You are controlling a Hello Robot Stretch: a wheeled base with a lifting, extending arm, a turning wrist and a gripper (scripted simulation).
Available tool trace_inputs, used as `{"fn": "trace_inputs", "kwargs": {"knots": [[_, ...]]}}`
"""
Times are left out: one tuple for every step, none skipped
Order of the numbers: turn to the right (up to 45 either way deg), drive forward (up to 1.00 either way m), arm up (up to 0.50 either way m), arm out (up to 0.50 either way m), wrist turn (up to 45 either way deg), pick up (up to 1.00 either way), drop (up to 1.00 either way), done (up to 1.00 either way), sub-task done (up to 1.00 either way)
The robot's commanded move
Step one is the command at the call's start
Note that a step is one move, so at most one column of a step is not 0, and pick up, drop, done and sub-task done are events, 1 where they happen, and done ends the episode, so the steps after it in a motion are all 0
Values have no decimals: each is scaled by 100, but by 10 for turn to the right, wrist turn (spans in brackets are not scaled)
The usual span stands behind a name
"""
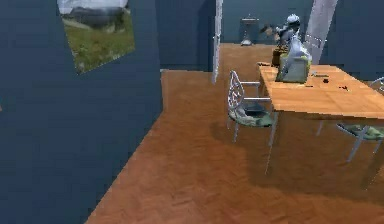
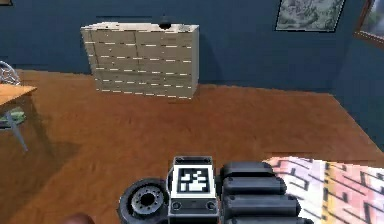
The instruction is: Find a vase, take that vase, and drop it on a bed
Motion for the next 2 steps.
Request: {"fn": "trace_inputs", "kwargs": {"knots": [[-450,0,0,0,0,0,0,0,0],[-450,0,0,0,0,0,0,0,0]]}}
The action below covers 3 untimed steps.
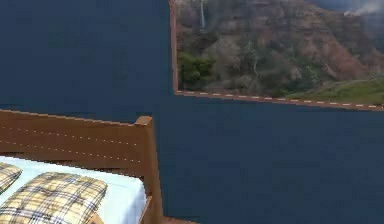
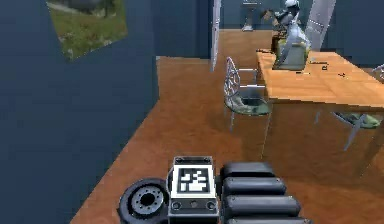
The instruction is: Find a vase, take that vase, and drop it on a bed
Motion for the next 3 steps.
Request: {"fn": "trace_inputs", "kwargs": {"knots": [[-450,0,0,0,0,0,0,0,0],[-390,0,0,0,0,0,0,0,0],[-450,0,0,0,0,0,0,0,0]]}}
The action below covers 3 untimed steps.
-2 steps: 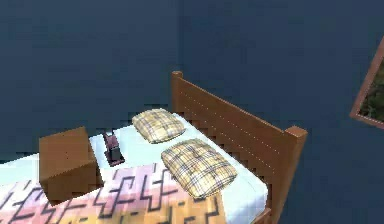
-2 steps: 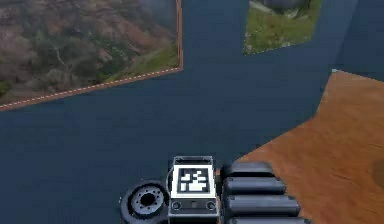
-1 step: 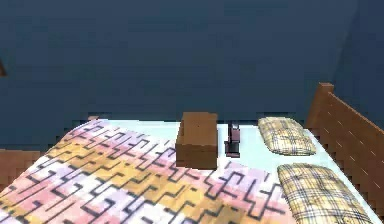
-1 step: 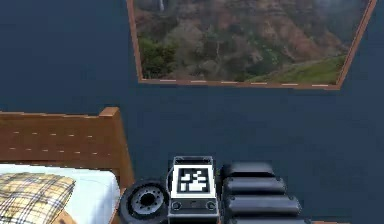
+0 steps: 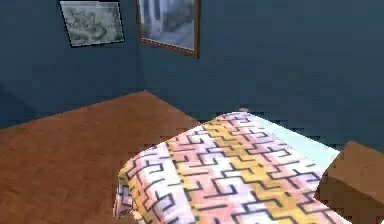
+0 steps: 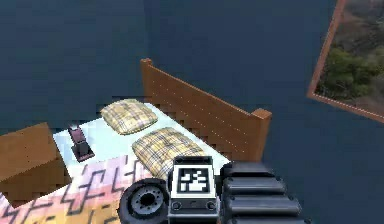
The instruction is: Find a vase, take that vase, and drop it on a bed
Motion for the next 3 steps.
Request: {"fn": "trace_inputs", "kwargs": {"knots": [[-450,0,0,0,0,0,0,0,0],[-450,0,0,0,0,0,0,0,0],[-240,0,0,0,0,0,0,0,0]]}}
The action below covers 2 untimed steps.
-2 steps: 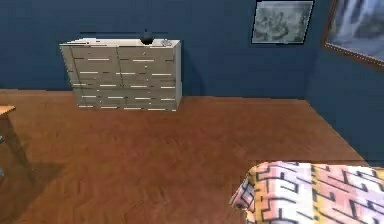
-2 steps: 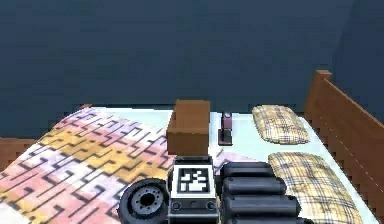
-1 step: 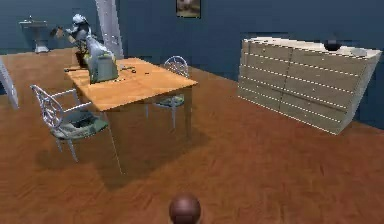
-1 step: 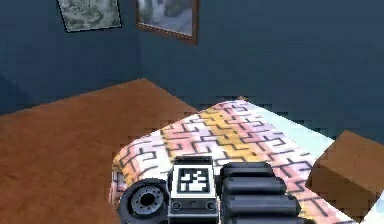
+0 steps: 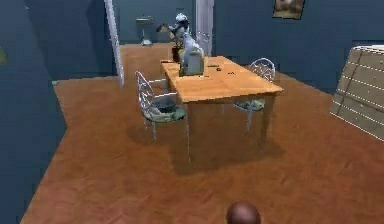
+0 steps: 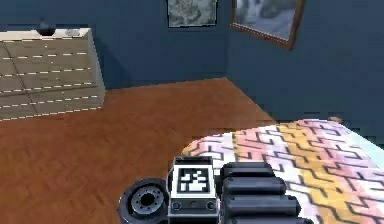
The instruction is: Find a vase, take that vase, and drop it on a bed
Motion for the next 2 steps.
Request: {"fn": "trace_inputs", "kwargs": {"knots": [[450,0,0,0,0,0,0,0,0],[450,0,0,0,0,0,0,0,0]]}}
